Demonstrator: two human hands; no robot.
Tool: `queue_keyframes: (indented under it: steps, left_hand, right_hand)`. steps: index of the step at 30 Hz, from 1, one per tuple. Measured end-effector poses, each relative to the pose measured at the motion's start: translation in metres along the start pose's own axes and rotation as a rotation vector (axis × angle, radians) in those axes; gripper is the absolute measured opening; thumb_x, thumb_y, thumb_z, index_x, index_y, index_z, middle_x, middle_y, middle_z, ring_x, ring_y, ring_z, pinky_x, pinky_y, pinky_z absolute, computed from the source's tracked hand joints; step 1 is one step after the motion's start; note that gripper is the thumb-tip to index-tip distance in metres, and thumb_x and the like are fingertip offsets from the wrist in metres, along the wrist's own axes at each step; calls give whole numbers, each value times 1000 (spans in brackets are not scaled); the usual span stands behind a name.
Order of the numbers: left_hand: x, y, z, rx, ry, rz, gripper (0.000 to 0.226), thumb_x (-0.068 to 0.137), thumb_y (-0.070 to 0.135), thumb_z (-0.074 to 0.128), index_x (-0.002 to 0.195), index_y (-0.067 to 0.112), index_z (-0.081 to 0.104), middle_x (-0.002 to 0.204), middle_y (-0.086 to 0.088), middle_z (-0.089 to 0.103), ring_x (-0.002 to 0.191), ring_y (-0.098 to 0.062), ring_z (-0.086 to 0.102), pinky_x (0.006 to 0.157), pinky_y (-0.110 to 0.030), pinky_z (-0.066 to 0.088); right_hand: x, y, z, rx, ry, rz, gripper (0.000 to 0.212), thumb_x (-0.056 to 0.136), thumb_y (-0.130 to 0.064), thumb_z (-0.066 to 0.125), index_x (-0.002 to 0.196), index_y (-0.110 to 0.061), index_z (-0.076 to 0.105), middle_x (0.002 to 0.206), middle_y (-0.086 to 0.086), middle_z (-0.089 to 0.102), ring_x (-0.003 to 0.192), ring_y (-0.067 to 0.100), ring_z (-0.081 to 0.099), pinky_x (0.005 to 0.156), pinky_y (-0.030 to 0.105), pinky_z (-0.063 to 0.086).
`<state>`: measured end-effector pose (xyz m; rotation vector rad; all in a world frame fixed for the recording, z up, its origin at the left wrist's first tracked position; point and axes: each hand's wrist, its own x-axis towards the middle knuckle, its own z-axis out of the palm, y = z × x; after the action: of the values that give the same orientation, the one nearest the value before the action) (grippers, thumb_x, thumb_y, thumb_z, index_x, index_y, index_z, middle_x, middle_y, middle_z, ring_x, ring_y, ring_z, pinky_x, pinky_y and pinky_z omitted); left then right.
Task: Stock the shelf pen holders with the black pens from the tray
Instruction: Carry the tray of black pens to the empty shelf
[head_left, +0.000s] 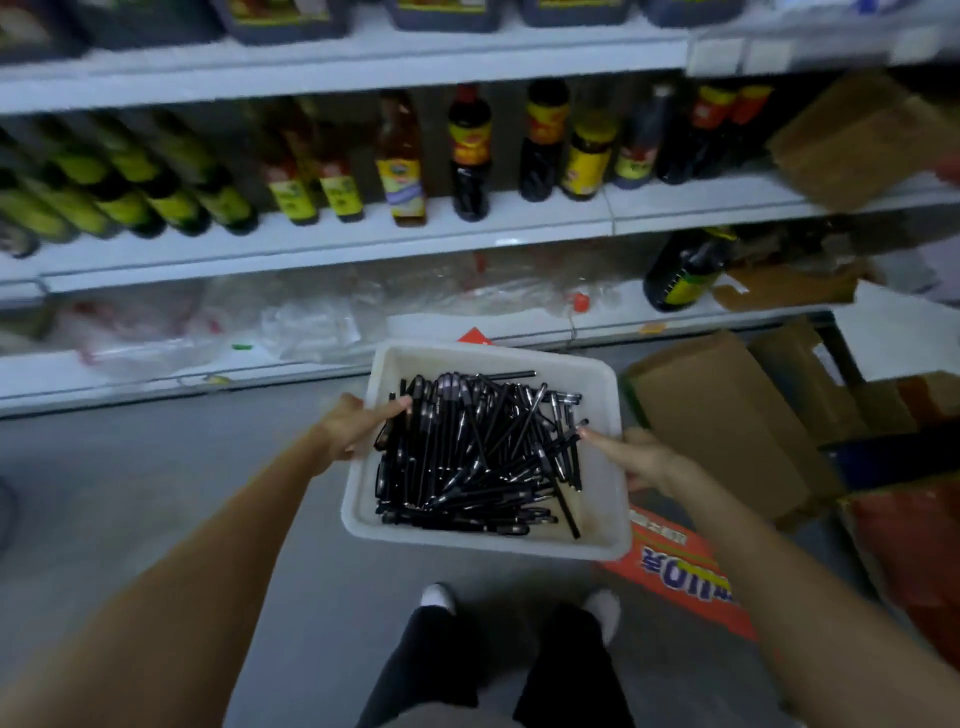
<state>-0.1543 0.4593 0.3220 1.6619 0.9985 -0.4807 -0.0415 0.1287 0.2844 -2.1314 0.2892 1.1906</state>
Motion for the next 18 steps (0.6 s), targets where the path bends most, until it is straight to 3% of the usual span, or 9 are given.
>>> queue_keyframes:
  steps: [1,5,7,10,12,14,16,18]
  left_hand:
    - [-10,-12,-38,-39,36,-21,53,86,51,62,112,6,49,102,-9,54,98,-24,53,89,-40,46]
    - [-50,-60,-179,-203,289,-77,62,83,56,63,114,3,51,116,-15,55,102,-30,53,91,-43,46]
    - [-69,-84,-238,-291,406,-84,63,82,56,65,109,1,54,112,-15,58,100,-30,56,93,-43,46]
    - [-98,-120,-308,-437,545,-83,54,81,58,65,91,6,54,93,-11,55,85,-26,52,79,-36,45]
    - [-118,-143,-348,-544,612,-94,51,81,59,65,89,11,52,90,-9,52,84,-24,49,74,-34,40]
    - [-129,-172,-387,-654,657,-105,56,77,63,66,94,10,55,93,-9,52,85,-22,47,72,-33,38]
    - [-137,-194,-426,-734,726,-159,71,75,65,66,110,3,58,102,-11,55,88,-23,49,74,-34,39]
    - [-139,-212,-467,-810,783,-204,83,75,65,66,127,2,53,121,-13,55,102,-28,52,86,-38,41]
  right_hand:
    - [-13,-36,23,-44,-18,-52,100,48,-85,62,118,-14,59,116,9,64,103,26,62,90,44,53]
    - [-40,-166,118,-215,-141,-212,106,52,-86,60,130,-14,51,128,7,56,111,26,58,85,40,54]
    - [-52,-225,164,-290,-222,-285,94,64,-79,59,132,-15,49,129,7,54,117,27,55,86,39,53]
    - [-69,-304,231,-412,-265,-404,91,63,-79,61,122,-10,55,123,12,60,109,28,60,86,41,54]
    - [-85,-351,279,-442,-323,-473,62,77,-65,60,116,-17,57,124,9,59,108,25,56,88,39,50]
    - [-96,-390,329,-488,-360,-541,44,86,-53,58,113,-18,53,119,9,58,105,24,55,87,38,49]
    - [-102,-427,380,-570,-391,-577,53,85,-55,58,118,-13,52,119,11,58,106,26,57,85,39,52]
    - [-107,-462,430,-645,-452,-593,59,83,-59,58,117,-11,52,117,13,59,105,28,59,84,40,54]
